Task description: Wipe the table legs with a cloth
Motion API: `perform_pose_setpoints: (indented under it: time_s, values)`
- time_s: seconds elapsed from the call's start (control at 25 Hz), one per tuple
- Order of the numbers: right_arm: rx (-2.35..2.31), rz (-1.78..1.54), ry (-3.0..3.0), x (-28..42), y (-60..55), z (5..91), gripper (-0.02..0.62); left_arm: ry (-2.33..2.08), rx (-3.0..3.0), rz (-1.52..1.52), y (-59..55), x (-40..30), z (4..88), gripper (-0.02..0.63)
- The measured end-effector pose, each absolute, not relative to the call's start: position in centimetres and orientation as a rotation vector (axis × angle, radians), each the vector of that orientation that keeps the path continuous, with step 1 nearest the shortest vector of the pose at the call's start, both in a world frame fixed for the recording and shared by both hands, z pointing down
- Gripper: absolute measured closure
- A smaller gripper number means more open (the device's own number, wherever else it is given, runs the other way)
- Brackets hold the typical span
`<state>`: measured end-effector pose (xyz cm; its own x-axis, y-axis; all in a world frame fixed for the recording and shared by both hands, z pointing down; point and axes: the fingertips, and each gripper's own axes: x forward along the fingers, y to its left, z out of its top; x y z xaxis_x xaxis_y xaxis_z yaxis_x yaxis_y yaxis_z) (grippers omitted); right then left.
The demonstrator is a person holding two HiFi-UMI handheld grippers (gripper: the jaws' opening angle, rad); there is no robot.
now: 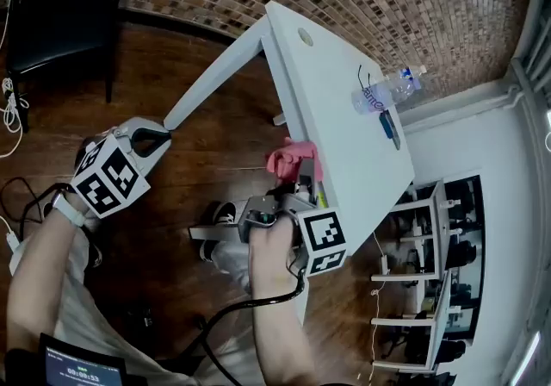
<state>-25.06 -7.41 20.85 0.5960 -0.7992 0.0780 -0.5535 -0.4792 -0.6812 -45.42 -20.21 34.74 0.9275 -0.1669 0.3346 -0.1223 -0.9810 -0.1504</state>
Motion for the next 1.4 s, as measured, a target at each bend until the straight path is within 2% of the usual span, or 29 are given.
perform_pose_setpoints:
  time_s: [0.48,0.8,0.96,1.08,1.4]
  values:
    - [-2.255,-0.569,1.184,-25.5,8.3,21.0,0.494,0.099,-3.052,-0.395,-7.7,-39.6,37.4,0.604]
    - [-2.25,-0.494,1.832,-28.9,9.6,24.6,0.495,-0.061,-3.053,-0.321,1.6,-39.3,33.4,0.604]
    - [-2.0,-0.594,2.187,-32.7,10.9,27.4,0.495,-0.298,-3.134,-0.282,7.4,-39.9,31.4,0.603]
    - [-1.702,-0.704,2.372,-34.8,11.5,28.5,0.495,-0.432,-3.207,-0.353,10.0,-39.8,31.9,0.469]
    - [-0.981,-0.909,2.704,-40.6,11.1,32.5,0.495,-0.637,-3.392,-0.31,12.7,-42.5,33.3,0.342]
